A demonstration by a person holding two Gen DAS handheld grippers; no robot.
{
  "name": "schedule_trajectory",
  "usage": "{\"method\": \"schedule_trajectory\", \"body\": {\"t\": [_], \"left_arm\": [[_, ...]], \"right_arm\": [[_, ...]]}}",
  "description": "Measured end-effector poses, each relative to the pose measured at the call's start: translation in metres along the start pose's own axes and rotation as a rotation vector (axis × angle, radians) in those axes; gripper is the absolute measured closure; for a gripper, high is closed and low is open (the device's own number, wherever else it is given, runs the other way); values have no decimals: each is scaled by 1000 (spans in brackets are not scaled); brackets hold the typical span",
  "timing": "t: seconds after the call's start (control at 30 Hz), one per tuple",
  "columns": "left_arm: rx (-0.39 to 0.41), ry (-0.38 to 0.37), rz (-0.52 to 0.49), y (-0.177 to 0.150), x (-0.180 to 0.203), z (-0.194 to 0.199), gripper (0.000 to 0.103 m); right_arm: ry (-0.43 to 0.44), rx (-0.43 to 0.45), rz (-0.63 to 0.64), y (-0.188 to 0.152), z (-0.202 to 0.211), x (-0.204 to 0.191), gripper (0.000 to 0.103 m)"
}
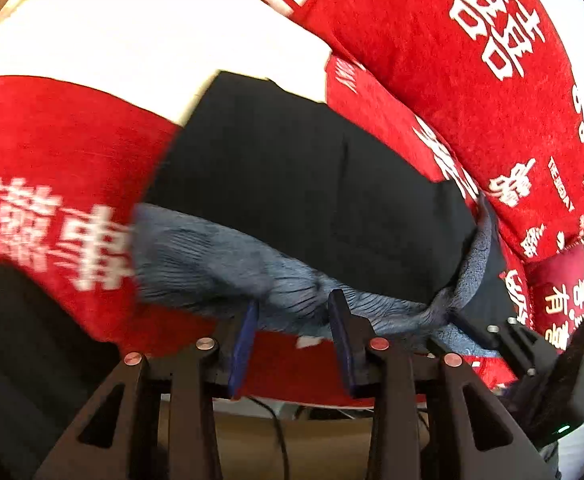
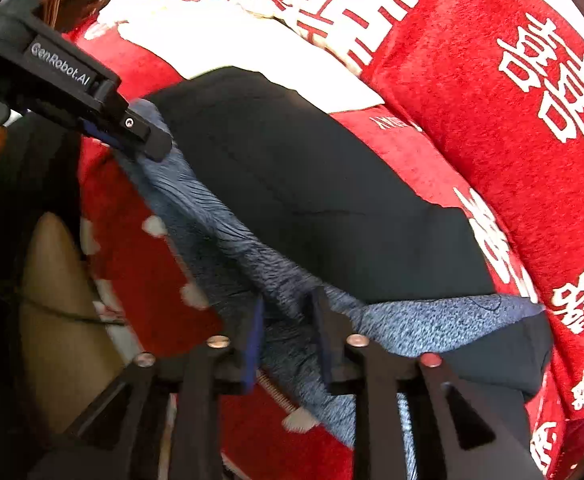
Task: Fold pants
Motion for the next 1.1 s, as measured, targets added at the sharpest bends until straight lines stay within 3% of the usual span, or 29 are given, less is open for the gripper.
{"method": "schedule_trajectory", "body": {"t": [0.03, 0.1, 0.17, 0.27, 0.37, 0.4, 0.47, 0.53, 0.6, 0.73, 0.83, 0.87, 0.9, 1.1], "left_arm": [[20, 18, 4, 1, -5, 7, 66], [59, 42, 22, 7, -12, 18, 66], [86, 26, 27, 18, -7, 21, 66], [75, 18, -32, 31, 16, 6, 66], [13, 52, -106, 32, 40, -26, 65], [-26, 86, -119, 28, 43, -37, 50], [-118, 187, -164, 13, 45, -65, 38], [-78, 239, -235, 7, 56, -67, 37], [-94, 246, -274, 3, 65, -69, 37], [-116, 212, -273, 10, 88, -81, 37], [-127, 211, -312, 16, 112, -94, 37], [-129, 220, -335, 17, 122, -100, 25], [-135, 220, -358, 15, 127, -103, 18], [-164, 330, -492, 1, 141, -127, 16]], "right_arm": [[26, 17, -27, 3, 8, 3, 61], [67, 65, -118, 12, 23, 17, 38], [73, 94, -208, 24, 26, 34, 30], [27, 56, -293, 37, 4, 51, 30], [-7, -74, -361, 31, -33, 57, 30], [-20, -138, -375, 20, -45, 56, 30], [-20, -201, -407, 2, -55, 57, 30], [19, -159, -464, -7, -41, 63, 30], [34, -123, -515, -10, -24, 79, 30], [-142, -100, -644, -7, -15, 150, 20], [-260, -208, -786, -13, -40, 216, 16], [-279, -293, -848, -18, -57, 239, 16], [-283, -345, -886, -20, -69, 251, 16], [-263, -555, -1017, -40, -129, 285, 16]]}}
Point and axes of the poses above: each gripper's, at about its wrist camera, not at the fingertips, and z roughly against the way its jaws point, x to its right, y to its top, the point moved 5 cm from there along -z, roughly the way its jaws point, and after that the axes turned 8 degrees about -y, right-handed, at the moved point
